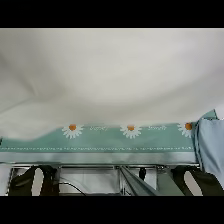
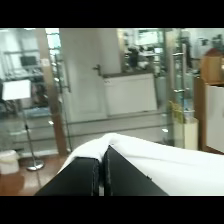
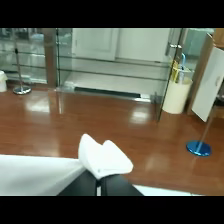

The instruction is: Fold the shirts.

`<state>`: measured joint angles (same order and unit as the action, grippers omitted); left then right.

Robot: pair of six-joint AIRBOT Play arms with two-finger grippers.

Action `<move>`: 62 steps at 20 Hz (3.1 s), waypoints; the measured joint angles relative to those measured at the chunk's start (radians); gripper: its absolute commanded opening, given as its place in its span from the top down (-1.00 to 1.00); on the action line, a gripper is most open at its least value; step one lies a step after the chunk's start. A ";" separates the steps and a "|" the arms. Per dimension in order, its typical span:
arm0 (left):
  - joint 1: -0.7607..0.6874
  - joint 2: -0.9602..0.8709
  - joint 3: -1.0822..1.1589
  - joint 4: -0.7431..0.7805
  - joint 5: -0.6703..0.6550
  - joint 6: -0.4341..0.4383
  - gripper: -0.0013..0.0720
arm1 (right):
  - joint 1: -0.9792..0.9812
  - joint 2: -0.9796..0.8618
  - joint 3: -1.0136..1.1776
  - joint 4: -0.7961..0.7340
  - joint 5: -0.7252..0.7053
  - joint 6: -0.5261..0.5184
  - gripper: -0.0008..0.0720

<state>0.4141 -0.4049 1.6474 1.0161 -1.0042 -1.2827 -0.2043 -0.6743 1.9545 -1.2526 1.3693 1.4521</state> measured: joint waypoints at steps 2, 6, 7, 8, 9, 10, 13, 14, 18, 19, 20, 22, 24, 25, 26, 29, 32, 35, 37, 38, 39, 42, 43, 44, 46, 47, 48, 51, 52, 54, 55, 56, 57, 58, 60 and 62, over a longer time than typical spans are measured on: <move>-0.029 0.019 -0.008 0.080 -0.045 -0.040 0.91 | 0.000 0.026 -0.041 -0.013 0.040 0.016 0.92; -0.059 0.031 -0.134 0.163 -0.109 -0.147 0.91 | 0.000 0.048 -0.222 0.012 0.100 0.038 0.92; -0.062 0.027 -0.191 0.165 -0.117 -0.164 0.91 | 0.000 0.049 -0.286 0.029 0.104 0.038 0.92; -0.064 0.019 -0.249 0.160 -0.119 -0.174 0.91 | 0.000 0.049 -0.349 0.045 0.101 0.036 0.92; -0.066 0.003 -0.319 0.146 -0.125 -0.184 0.91 | 0.000 0.045 -0.418 0.061 0.090 0.031 0.92; -0.068 -0.020 -0.391 0.128 -0.130 -0.191 0.91 | 0.000 0.034 -0.486 0.077 0.069 0.022 0.92; -0.083 -0.131 -0.577 0.056 -0.092 -0.183 0.91 | 0.000 -0.040 -0.653 0.116 -0.016 -0.008 0.92; -0.097 -0.187 -0.623 0.037 -0.061 -0.178 0.91 | 0.000 -0.082 -0.690 0.128 -0.048 -0.018 0.92; -0.190 -0.447 -0.682 -0.014 0.100 -0.165 0.91 | 0.001 -0.330 -0.753 0.150 -0.208 -0.046 0.92; -0.217 -0.516 -0.671 -0.023 0.146 -0.164 0.91 | 0.001 -0.399 -0.745 0.153 -0.246 -0.048 0.92; -0.246 -0.595 -0.650 -0.031 0.188 -0.163 0.91 | 0.001 -0.470 -0.727 0.156 -0.278 -0.050 0.92; -0.292 -0.746 -0.588 -0.034 0.245 -0.163 0.91 | 0.001 -0.620 -0.661 0.180 -0.324 -0.054 0.92; -0.326 -0.879 -0.515 -0.040 0.277 -0.190 0.91 | 0.001 -0.752 -0.577 0.203 -0.349 -0.053 0.92; -0.339 -0.934 -0.485 -0.040 0.285 -0.209 0.91 | 0.001 -0.807 -0.537 0.210 -0.352 -0.047 0.92; -0.351 -0.982 -0.458 -0.042 0.296 -0.225 0.91 | 0.001 -0.859 -0.497 0.218 -0.351 -0.044 0.92; -0.371 -1.073 -0.417 -0.045 0.291 -0.254 0.91 | 0.000 -0.972 -0.425 0.232 -0.333 -0.032 0.92; -0.378 -1.113 -0.399 -0.045 0.239 -0.261 0.91 | -0.001 -1.026 -0.397 0.240 -0.307 -0.030 0.92; -0.372 -1.103 -0.380 -0.046 0.156 -0.221 0.91 | -0.023 -1.032 -0.386 0.246 -0.246 -0.065 0.92; -0.355 -1.087 -0.371 -0.043 0.071 -0.173 0.91 | -0.045 -1.024 -0.384 0.244 -0.166 -0.103 0.92; -0.348 -1.083 -0.370 -0.032 0.019 -0.154 0.91 | -0.053 -1.022 -0.386 0.232 -0.113 -0.122 0.92; -0.343 -1.080 -0.371 -0.015 -0.033 -0.138 0.91 | -0.060 -1.020 -0.396 0.216 -0.065 -0.137 0.92; -0.334 -1.077 -0.423 0.043 -0.155 -0.111 0.91 | -0.068 -1.018 -0.467 0.177 0.009 -0.163 0.92; -0.333 -1.077 -0.451 0.056 -0.173 -0.105 0.91 | -0.070 -1.018 -0.502 0.169 0.011 -0.169 0.92; -0.333 -1.078 -0.479 0.068 -0.185 -0.102 0.90 | -0.070 -1.018 -0.536 0.162 0.011 -0.171 0.91; -0.333 -1.083 -0.529 0.077 -0.188 -0.097 -0.29 | -0.071 -1.017 -0.598 0.161 -0.009 -0.174 0.05; -0.333 -1.085 -0.547 0.087 -0.191 -0.095 -0.43 | -0.072 -1.017 -0.620 0.166 -0.025 -0.172 -0.15; -0.332 -1.086 -0.556 0.088 -0.193 -0.094 -0.43 | -0.072 -1.016 -0.635 0.171 -0.034 -0.170 -0.15; -0.317 -1.075 -0.550 0.119 -0.257 -0.091 -0.43 | -0.094 -0.985 -0.653 0.171 -0.024 -0.162 -0.15; -0.305 -1.059 -0.549 0.134 -0.277 -0.090 -0.43 | -0.110 -0.960 -0.658 0.161 -0.019 -0.163 -0.15; -0.270 -0.998 -0.577 0.153 -0.317 -0.090 -0.43 | -0.155 -0.887 -0.691 0.138 -0.021 -0.165 -0.15; -0.247 -0.953 -0.613 0.157 -0.329 -0.084 -0.43 | -0.185 -0.837 -0.727 0.131 -0.041 -0.166 -0.15; -0.224 -0.905 -0.660 0.165 -0.334 -0.076 -0.43 | -0.216 -0.781 -0.781 0.127 -0.074 -0.166 -0.15; -0.195 -0.850 -0.726 0.171 -0.340 -0.067 -0.43 | -0.245 -0.725 -0.845 0.129 -0.100 -0.166 -0.15; -0.163 -0.792 -0.800 0.171 -0.341 -0.059 -0.43 | -0.270 -0.661 -0.926 0.143 -0.146 -0.166 -0.15; -0.096 -0.691 -0.951 0.151 -0.336 -0.051 -0.43 | -0.301 -0.541 -1.095 0.212 -0.241 -0.165 -0.15; -0.033 -0.612 -1.085 0.095 -0.325 -0.045 -0.43 | -0.316 -0.445 -1.243 0.319 -0.314 -0.188 -0.15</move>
<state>0.3809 -1.0164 0.5621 1.1110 -1.3293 -1.3277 -0.5201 -1.1194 0.7113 -0.9340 1.0557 1.2644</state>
